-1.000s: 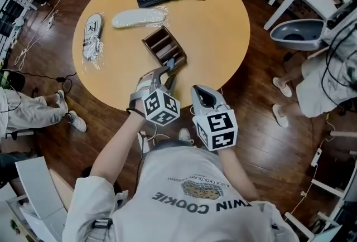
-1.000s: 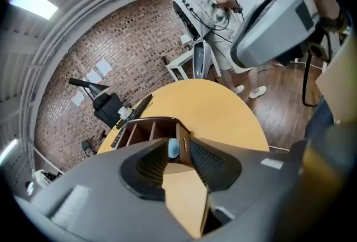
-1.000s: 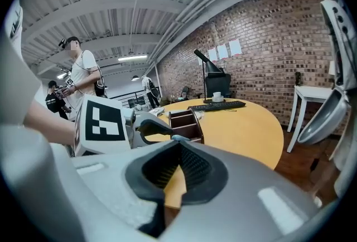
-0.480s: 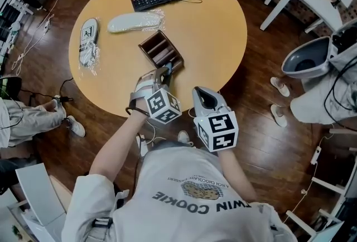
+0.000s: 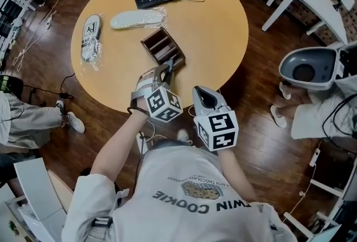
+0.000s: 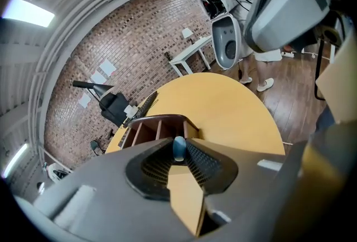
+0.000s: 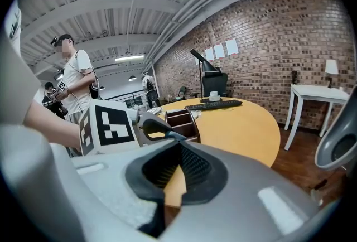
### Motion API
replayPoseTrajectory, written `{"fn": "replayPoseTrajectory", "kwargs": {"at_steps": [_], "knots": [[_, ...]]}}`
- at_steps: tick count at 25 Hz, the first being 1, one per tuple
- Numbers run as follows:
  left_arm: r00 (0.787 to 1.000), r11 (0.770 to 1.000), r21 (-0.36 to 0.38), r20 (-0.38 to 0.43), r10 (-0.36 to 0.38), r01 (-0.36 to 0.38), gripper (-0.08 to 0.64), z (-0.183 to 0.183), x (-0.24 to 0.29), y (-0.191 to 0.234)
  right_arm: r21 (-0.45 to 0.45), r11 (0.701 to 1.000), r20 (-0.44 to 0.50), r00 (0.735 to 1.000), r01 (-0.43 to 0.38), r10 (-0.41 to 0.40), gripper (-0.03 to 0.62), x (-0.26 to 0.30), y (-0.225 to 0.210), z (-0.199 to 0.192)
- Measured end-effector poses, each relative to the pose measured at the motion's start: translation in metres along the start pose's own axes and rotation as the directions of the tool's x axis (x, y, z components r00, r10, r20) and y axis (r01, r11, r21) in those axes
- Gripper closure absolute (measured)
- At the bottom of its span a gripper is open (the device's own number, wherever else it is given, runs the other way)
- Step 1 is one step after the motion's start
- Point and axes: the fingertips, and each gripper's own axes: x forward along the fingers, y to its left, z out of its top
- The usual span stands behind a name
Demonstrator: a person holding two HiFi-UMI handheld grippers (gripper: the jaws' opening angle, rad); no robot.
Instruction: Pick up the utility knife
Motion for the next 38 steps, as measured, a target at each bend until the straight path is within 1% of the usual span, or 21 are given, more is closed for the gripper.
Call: {"fn": "replayPoseTrajectory", "kwargs": {"at_steps": [4, 8, 12, 15, 19, 23, 27, 31, 35, 38], "knots": [[1.000, 1.000, -0.018, 0.012, 0.023, -0.023, 0.486, 0.005, -0.013, 0.005, 0.001, 1.000, -0.002, 1.000, -0.007, 0.007, 0.597, -0.010, 0.002, -0.001], [0.998, 0.996, -0.064, 0.029, 0.062, -0.060, 0.486, 0.011, -0.031, 0.011, -0.016, 0.999, 0.005, 1.000, -0.028, 0.029, 0.597, -0.018, 0.008, 0.000], [0.995, 0.987, -0.146, 0.055, 0.079, -0.070, 0.486, 0.022, -0.055, 0.008, -0.033, 0.998, 0.012, 0.999, -0.049, 0.049, 0.597, -0.033, 0.015, -0.001], [0.993, 0.974, -0.210, 0.067, 0.098, -0.082, 0.486, 0.028, -0.075, 0.004, -0.048, 0.996, 0.013, 0.997, -0.071, 0.071, 0.597, -0.044, 0.020, -0.002], [0.990, 0.957, -0.278, 0.087, 0.109, -0.081, 0.486, 0.038, -0.098, -0.005, -0.055, 0.995, 0.021, 0.996, -0.089, 0.090, 0.597, -0.061, 0.024, -0.004], [0.988, 0.930, -0.358, 0.096, 0.124, -0.081, 0.486, 0.046, -0.120, -0.016, -0.066, 0.992, 0.028, 0.993, -0.112, 0.114, 0.597, -0.079, 0.024, -0.006], [0.986, 0.892, -0.447, 0.111, 0.123, -0.061, 0.486, 0.054, -0.144, -0.032, -0.064, 0.990, 0.033, 0.991, -0.128, 0.130, 0.597, -0.099, 0.025, -0.015], [0.983, 0.860, -0.507, 0.125, 0.135, -0.054, 0.486, 0.062, -0.170, -0.048, -0.066, 0.986, 0.036, 0.987, -0.152, 0.154, 0.597, -0.118, 0.030, -0.023], [0.980, 0.820, -0.571, 0.136, 0.148, -0.044, 0.486, 0.071, -0.192, -0.067, -0.073, 0.983, 0.045, 0.984, -0.171, 0.175, 0.597, -0.141, 0.033, -0.034], [0.975, 0.799, -0.600, 0.152, 0.162, -0.039, 0.486, 0.081, -0.207, -0.083, -0.081, 0.980, 0.055, 0.981, -0.181, 0.185, 0.597, -0.159, 0.032, -0.041]]}}
